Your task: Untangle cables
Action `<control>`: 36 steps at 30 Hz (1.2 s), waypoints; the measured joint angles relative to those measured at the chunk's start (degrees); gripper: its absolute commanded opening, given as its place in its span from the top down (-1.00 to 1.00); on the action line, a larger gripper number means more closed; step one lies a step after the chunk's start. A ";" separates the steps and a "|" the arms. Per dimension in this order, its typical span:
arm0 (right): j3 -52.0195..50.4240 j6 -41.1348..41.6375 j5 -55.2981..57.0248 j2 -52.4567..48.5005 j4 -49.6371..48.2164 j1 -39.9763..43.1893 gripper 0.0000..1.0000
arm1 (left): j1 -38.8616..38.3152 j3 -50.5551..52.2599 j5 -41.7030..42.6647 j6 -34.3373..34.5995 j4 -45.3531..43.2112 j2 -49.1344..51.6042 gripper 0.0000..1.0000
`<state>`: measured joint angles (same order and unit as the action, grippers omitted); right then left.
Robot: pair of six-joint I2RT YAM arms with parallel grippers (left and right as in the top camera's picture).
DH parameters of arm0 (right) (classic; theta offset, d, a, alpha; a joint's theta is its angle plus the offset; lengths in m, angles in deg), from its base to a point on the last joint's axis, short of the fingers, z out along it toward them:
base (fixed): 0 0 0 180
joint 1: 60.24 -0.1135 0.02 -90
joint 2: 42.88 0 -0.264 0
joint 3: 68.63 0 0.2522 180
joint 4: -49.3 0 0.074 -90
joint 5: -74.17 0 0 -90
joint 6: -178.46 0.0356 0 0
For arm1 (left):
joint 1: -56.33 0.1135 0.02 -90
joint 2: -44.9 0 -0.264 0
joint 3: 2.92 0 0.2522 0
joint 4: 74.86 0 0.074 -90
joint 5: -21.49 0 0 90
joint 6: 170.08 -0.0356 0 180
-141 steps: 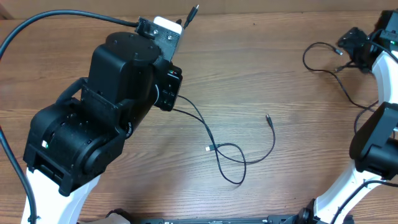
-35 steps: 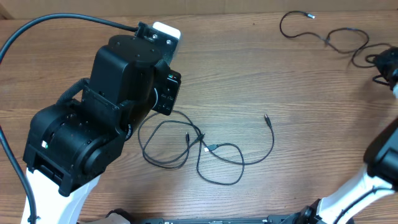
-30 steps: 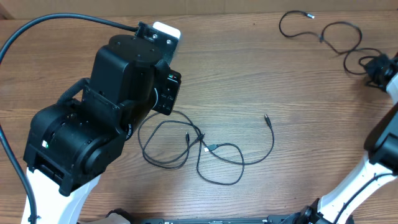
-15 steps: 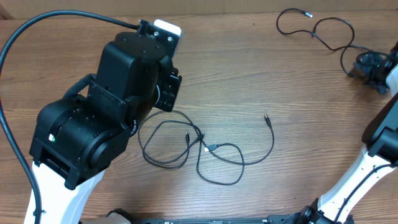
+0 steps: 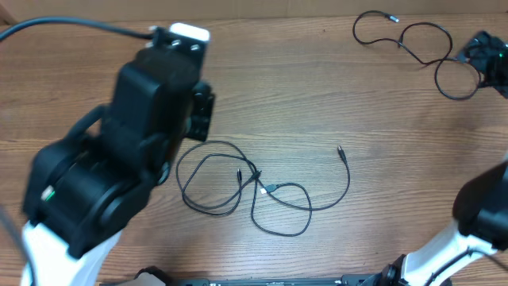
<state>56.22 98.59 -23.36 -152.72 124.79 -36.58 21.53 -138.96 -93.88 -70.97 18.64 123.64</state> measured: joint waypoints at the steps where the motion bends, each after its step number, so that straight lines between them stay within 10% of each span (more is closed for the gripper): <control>1: 0.28 -1.70 -2.32 1.68 1.79 -1.60 -1.00 | 0.00 0.00 -0.57 0.26 0.68 -1.73 0.74; 15: -5.40 -14.45 -14.67 8.90 13.66 -32.98 -0.99 | 0.04 16.57 -8.70 11.85 7.23 -25.57 0.61; 27: -29.46 -5.16 -4.17 23.50 7.98 -48.81 -1.00 | 0.04 54.01 -8.59 26.93 -9.03 -33.05 0.20; 36: -47.69 20.02 -2.38 27.93 2.64 -54.21 -1.00 | 0.11 63.95 4.72 14.34 -22.80 -32.06 0.02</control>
<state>8.53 118.61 -25.74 -124.79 127.44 -90.79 21.64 -75.00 -89.16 -56.64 -4.15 91.58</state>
